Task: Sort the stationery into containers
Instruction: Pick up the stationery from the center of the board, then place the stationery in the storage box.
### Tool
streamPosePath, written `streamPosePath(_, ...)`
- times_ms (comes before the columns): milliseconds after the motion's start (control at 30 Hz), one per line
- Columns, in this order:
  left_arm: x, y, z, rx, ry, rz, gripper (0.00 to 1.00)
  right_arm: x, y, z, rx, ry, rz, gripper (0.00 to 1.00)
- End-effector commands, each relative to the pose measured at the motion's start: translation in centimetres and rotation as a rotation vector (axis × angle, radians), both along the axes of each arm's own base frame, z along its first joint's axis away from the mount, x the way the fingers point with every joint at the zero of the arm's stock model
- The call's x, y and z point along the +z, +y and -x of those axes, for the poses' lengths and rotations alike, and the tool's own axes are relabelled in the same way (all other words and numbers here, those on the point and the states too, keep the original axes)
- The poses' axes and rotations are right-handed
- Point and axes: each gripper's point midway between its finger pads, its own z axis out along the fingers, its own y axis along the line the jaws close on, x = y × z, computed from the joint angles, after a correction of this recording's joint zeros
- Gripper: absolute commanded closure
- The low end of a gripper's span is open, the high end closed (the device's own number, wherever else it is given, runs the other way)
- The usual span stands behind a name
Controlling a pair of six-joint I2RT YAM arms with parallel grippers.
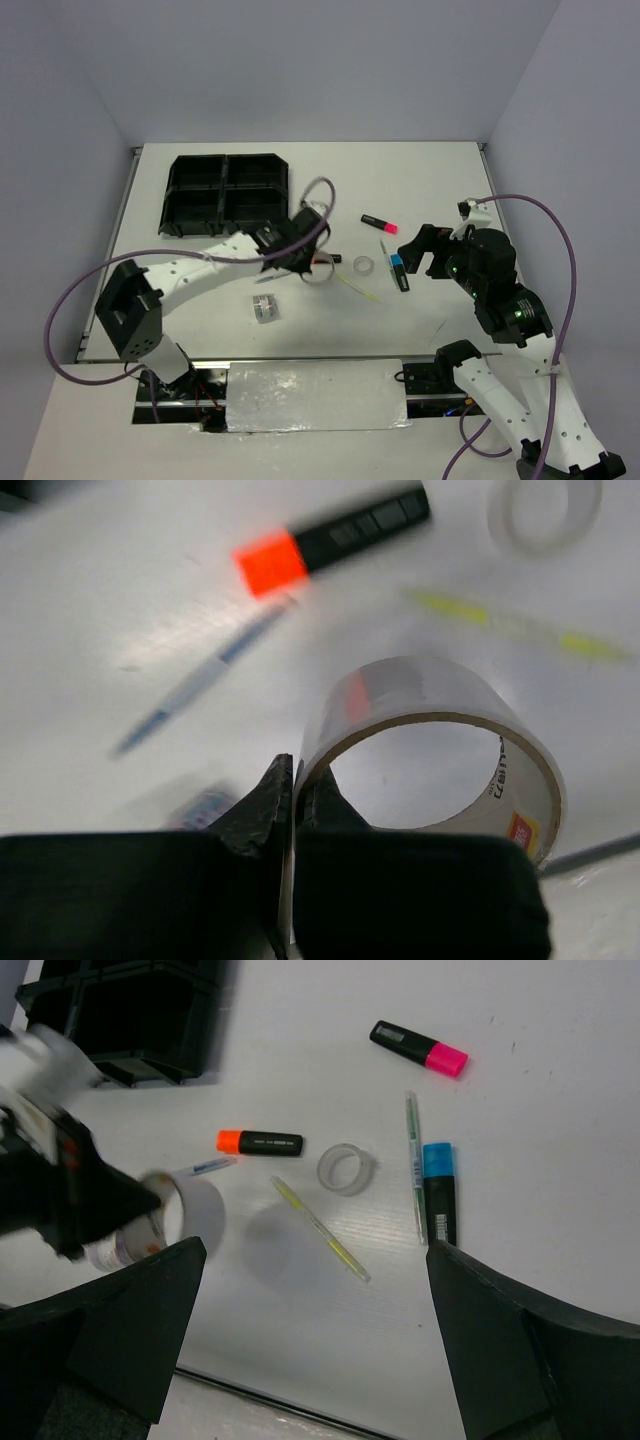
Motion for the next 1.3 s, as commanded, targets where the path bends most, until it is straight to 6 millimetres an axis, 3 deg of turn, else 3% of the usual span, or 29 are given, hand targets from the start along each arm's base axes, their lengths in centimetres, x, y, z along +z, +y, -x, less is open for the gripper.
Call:
streamPosePath(0, 8.1, 6.8, -7.1, 0.337, -0.207, 0.019, 1.0, 1.3, 0.7, -0.5, 0.028, -0.049, -0.015, 0.0)
streamPosePath(33, 8.8, 8.6, -8.5, 0.413, -0.222, 0.016, 1.0, 1.1, 0.8, -0.6, 0.032, -0.044, -0.015, 0.0)
streamPosePath(67, 9.4, 12.7, -10.8, 0.559, -0.236, 0.014, 1.0, 1.2, 0.9, -0.7, 0.036, -0.043, -0.018, 0.0)
streamPosePath(100, 10.7, 14.3, -12.4, 0.618, -0.258, 0.053, 1.0, 1.2, 1.0, -0.7, 0.039, -0.044, -0.019, 0.0)
streamPosePath(133, 11.2, 18.0, -14.3, 0.721, -0.269, 0.064, 1.0, 1.3, 1.0, -0.8, 0.042, -0.047, -0.017, 0.0)
streamPosePath(167, 11.8, 19.6, -15.4, 0.765, -0.286, 0.083, 1.0, 1.4, 1.0, -0.8, 0.041, -0.05, -0.012, 0.0)
streamPosePath(200, 13.6, 20.8, -16.9, 0.8, -0.313, 0.128, 1.0, 1.4, 0.9, -0.9, 0.04, -0.051, -0.009, 0.0)
streamPosePath(233, 13.2, 22.4, -18.2, 0.848, -0.304, 0.116, 1.0, 1.5, 1.0, -0.9, 0.042, -0.053, -0.008, 0.0)
streamPosePath(267, 15.7, 25.8, -19.9, 0.94, -0.365, 0.131, 1.0, 1.6, 1.0, -1.0, 0.045, -0.054, -0.009, 0.0)
streamPosePath(300, 15.7, 27.5, -20.3, 0.985, -0.351, 0.11, 1.0, 1.7, 1.2, -1.0, 0.054, -0.058, -0.015, 0.0)
streamPosePath(333, 14.1, 28.5, -21.9, 1.02, -0.313, 0.101, 1.0, 1.8, 1.5, -1.0, 0.066, -0.06, -0.023, 0.0)
streamPosePath(367, 16.4, 30.7, -23.4, 1.058, -0.359, 0.144, 1.0, 2.0, 2.0, -1.0, 0.088, -0.064, -0.04, 0.0)
streamPosePath(400, 16.4, 31.2, -24.4, 1.059, -0.357, 0.153, 1.0, 2.1, 2.3, -0.9, 0.1, -0.065, -0.05, 0.0)
streamPosePath(433, 14.8, 33.2, -25.3, 1.107, -0.331, 0.119, 0.98, 2.4, 2.6, -0.8, 0.116, -0.071, -0.059, 0.0)
streamPosePath(467, 16.1, 33.8, -26.4, 1.114, -0.369, 0.139, 0.97, 2.6, 3.1, -0.7, 0.148, -0.075, -0.071, 0.0)
streamPosePath(500, 15.6, 34.3, -27.2, 1.116, -0.364, 0.146, 0.95, 2.9, 3.2, -0.6, 0.151, -0.079, -0.073, 0.0)
streamPosePath(533, 13.8, 35.0, -28.2, 1.116, -0.33, 0.154, 0.93, 3.1, 3.2, -0.6, 0.153, -0.081, -0.077, 0.0)
streamPosePath(567, 14.1, 35.3, -28.9, 1.117, -0.339, 0.168, 0.92, 3.4, 3.3, -0.5, 0.158, -0.09, -0.084, 0.0)
streamPosePath(600, 12.1, 35.6, -29.4, 1.124, -0.301, 0.156, 0.92, 3.5, 3.4, -0.4, 0.164, -0.096, -0.089, 0.0)
streamPosePath(633, 11.6, 35.9, -29.9, 1.131, -0.298, 0.166, 0.91, 3.7, 3.5, -0.3, 0.171, -0.101, -0.096, 0.0)
streamPosePath(733, 8.6, 35.1, -31.1, 1.104, -0.263, 0.198, 0.88, 4.0, 3.7, -0.3, 0.183, -0.119, -0.106, 0.0)
streamPosePath(867, 7.1, 34.9, -32.5, 1.081, -0.276, 0.225, 0.85, 3.6, 4.1, -0.4, 0.198, -0.101, -0.11, 0.0)
streamPosePath(1033, 7.2, 34.8, -33.7, 1.057, -0.288, 0.234, 0.79, 3.0, 4.3, -0.6, 0.202, -0.092, -0.112, 0.0)
streamPosePath(1167, 5.8, 34.8, -33.2, 1.064, -0.257, 0.218, 0.59, 2.7, 4.5, -1.0, 0.201, -0.084, -0.115, 0.0)
streamPosePath(1200, 5.6, 34.8, -33.1, 1.068, -0.255, 0.216, 0.46, 2.6, 4.5, -1.1, 0.2, -0.083, -0.114, 0.0)
streamPosePath(1267, 4.6, 34.7, -32.6, 1.069, -0.231, 0.211, 0.35, 2.5, 4.5, -1.4, 0.197, -0.076, -0.11, 0.0)
